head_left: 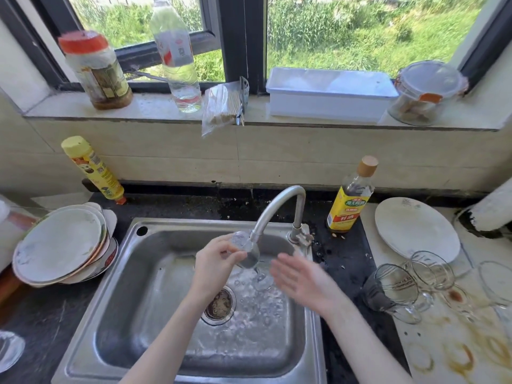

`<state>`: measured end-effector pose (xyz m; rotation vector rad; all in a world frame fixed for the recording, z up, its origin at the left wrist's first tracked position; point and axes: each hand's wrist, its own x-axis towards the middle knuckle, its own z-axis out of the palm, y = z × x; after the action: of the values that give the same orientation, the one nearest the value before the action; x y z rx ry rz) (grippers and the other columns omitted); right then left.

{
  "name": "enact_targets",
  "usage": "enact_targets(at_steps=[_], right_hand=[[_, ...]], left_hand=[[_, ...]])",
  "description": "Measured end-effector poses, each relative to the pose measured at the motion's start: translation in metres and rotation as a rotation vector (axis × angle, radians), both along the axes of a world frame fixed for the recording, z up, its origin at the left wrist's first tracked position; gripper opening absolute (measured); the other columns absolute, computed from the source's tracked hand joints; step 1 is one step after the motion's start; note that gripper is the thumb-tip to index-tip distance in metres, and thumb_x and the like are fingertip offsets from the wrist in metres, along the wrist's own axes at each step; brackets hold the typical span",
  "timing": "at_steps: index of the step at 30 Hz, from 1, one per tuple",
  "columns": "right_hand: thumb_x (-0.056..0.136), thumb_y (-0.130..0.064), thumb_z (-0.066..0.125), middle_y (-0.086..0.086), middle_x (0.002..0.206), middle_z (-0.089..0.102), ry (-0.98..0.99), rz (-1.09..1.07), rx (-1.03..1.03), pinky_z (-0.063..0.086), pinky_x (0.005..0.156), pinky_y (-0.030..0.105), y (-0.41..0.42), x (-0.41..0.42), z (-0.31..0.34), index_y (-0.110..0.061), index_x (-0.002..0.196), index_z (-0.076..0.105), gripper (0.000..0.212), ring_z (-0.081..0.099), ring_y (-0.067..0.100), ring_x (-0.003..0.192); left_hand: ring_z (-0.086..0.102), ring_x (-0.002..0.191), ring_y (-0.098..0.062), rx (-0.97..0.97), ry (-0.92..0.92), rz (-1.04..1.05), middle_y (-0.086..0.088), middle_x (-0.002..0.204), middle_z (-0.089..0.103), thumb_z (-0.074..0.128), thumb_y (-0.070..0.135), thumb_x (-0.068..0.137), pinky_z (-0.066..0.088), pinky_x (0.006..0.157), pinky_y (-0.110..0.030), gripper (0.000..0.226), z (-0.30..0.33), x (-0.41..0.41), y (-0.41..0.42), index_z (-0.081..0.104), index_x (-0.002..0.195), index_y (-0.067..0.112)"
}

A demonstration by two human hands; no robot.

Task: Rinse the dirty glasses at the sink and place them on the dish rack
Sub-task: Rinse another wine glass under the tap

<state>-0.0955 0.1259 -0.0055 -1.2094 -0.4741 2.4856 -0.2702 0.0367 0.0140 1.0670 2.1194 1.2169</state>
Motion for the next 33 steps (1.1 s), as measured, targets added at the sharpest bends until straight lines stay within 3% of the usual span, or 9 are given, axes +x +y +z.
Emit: enact_targets(at_steps=[4,7,11,15,20,24,28,31,33], right_hand=[[0.095,-0.026,0.052,0.016,0.107,0.066,-0.136,0.191,-0.065,0.051,0.078,0.034,-0.045,-0.012,-0.016,0.003,0.114,0.057,0.036,0.061,0.027,0.093],[0.095,-0.023,0.053,0.016,0.102,0.064,-0.062,-0.069,-0.289,0.048,0.073,0.032,-0.048,-0.025,-0.023,0.006,0.115,0.057,0.036,0.058,0.026,0.089],[0.092,-0.018,0.057,0.016,0.101,0.060,0.007,-0.240,-0.346,0.048,0.084,0.034,-0.037,-0.036,-0.017,0.004,0.101,0.059,0.024,0.057,0.026,0.088],[0.095,-0.013,0.053,0.013,0.105,0.060,-0.061,-0.248,-0.198,0.049,0.080,0.036,-0.023,-0.038,-0.012,-0.002,0.099,0.057,0.013,0.057,0.030,0.096],[0.095,-0.017,0.053,0.008,0.102,0.068,-0.198,-0.170,0.243,0.052,0.073,0.032,-0.014,-0.031,-0.009,-0.009,0.099,0.056,0.009,0.066,0.024,0.092],[0.093,-0.018,0.058,0.007,0.096,0.072,-0.317,-0.098,0.586,0.056,0.077,0.028,-0.021,-0.028,-0.006,-0.008,0.094,0.062,0.012,0.070,0.019,0.090],[0.089,-0.019,0.063,0.001,0.091,0.073,-0.390,0.037,0.833,0.053,0.085,0.027,-0.031,-0.023,-0.005,-0.016,0.090,0.068,0.006,0.068,0.014,0.091],[0.089,-0.015,0.063,-0.007,0.081,0.070,-0.434,0.118,0.937,0.048,0.072,0.009,-0.041,-0.018,-0.003,-0.016,0.087,0.068,0.005,0.065,-0.002,0.076],[0.089,-0.016,0.063,-0.009,0.078,0.069,-0.487,0.149,0.988,0.047,0.068,0.009,-0.047,-0.015,-0.002,-0.021,0.081,0.065,0.010,0.064,-0.001,0.073]], left_hand=[[0.060,0.097,-0.013,-0.035,-0.023,0.076,0.005,0.098,0.066,0.076,0.015,0.074,0.040,0.085,-0.019,0.022,-0.008,0.004,-0.002,0.065,0.061,0.028],[0.061,0.100,-0.015,-0.035,-0.083,0.081,0.005,0.100,0.066,0.077,0.015,0.073,0.044,0.094,-0.035,0.021,-0.012,0.009,-0.006,0.067,0.062,0.029],[0.061,0.101,-0.015,0.005,-0.195,0.099,0.005,0.106,0.065,0.077,0.012,0.073,0.046,0.093,-0.033,0.024,-0.015,0.014,-0.010,0.068,0.060,0.030],[0.060,0.101,-0.013,0.049,-0.422,0.045,0.006,0.112,0.061,0.072,0.008,0.078,0.046,0.073,-0.011,0.016,-0.018,0.019,-0.017,0.063,0.080,0.020],[0.058,0.108,-0.013,-0.118,-0.568,-0.123,0.003,0.120,0.050,0.075,0.017,0.078,0.049,0.094,-0.037,0.071,-0.034,0.013,-0.028,0.024,0.125,0.033],[0.053,0.108,-0.007,-0.269,-0.338,-0.236,0.005,0.120,0.050,0.072,0.020,0.081,0.044,0.090,-0.021,0.057,-0.048,0.020,-0.034,0.034,0.122,0.033],[0.049,0.117,-0.008,-0.342,-0.112,-0.337,0.008,0.122,0.052,0.069,0.032,0.083,0.035,0.091,-0.018,0.052,-0.058,0.023,-0.041,0.037,0.124,0.029],[0.048,0.114,-0.010,-0.417,0.107,-0.410,0.003,0.137,0.046,0.061,0.032,0.089,0.033,0.089,-0.019,0.057,-0.056,0.027,-0.044,0.033,0.137,0.020],[0.038,0.130,-0.017,-0.468,0.230,-0.487,-0.002,0.145,0.037,0.055,0.032,0.092,0.029,0.103,-0.024,0.060,-0.055,0.029,-0.048,0.027,0.143,0.016]])
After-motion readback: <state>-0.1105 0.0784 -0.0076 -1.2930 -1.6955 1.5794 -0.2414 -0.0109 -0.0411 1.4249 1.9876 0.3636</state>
